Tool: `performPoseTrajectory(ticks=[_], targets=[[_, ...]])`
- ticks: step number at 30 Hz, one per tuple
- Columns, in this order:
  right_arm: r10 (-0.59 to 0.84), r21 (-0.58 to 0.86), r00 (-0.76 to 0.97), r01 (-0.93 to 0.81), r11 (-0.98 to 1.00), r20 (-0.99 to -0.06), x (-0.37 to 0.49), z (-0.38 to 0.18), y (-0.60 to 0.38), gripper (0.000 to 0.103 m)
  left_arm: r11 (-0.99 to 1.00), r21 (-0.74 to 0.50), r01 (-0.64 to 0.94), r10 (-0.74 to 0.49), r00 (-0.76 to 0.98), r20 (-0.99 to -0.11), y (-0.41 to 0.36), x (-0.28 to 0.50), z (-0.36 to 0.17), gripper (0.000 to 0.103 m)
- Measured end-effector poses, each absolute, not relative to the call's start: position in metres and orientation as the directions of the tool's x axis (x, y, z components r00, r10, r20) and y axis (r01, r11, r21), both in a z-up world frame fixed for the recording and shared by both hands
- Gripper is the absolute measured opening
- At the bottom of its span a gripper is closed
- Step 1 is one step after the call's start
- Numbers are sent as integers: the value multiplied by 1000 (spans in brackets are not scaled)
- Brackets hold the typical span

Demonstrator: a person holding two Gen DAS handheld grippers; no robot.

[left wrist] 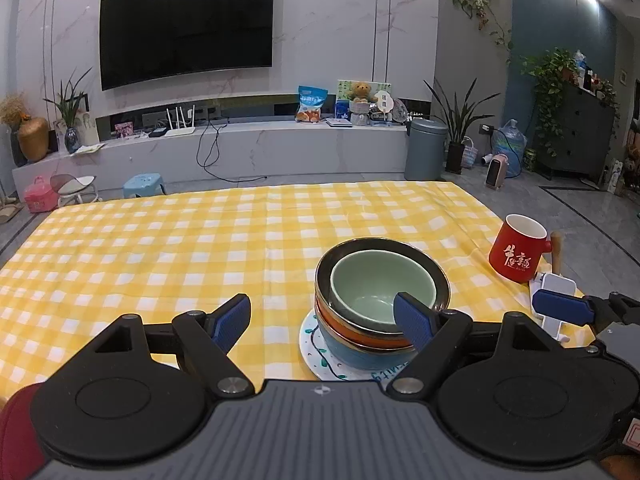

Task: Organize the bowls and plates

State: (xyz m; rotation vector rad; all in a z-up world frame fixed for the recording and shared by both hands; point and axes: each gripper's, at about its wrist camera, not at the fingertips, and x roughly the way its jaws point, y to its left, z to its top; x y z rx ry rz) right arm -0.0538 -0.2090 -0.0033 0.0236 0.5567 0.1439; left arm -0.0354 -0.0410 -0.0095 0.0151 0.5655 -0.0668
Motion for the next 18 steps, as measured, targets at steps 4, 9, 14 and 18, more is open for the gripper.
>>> performPoseTrajectory(ticks=[4,9,14,18], targets=[[139,53,838,-130,990,-528,-56,-3,-206,98,998,23,62,-40,845,-533,-43,-37,-9,95],[140,58,838,-129,990,-527,-57,-2,-206,98,998,6,63,-49,841,-539,-40,-37,-9,95],[137,50,835,-130,990,-532,-56,-3,-206,98,998,5,65,-51,836,-547,-40,-36,-10,95],[131,40,833,-130,991,-537,-57,-3,-205,98,998,14,66,-47,833,-551,-41,-35,-11,95]])
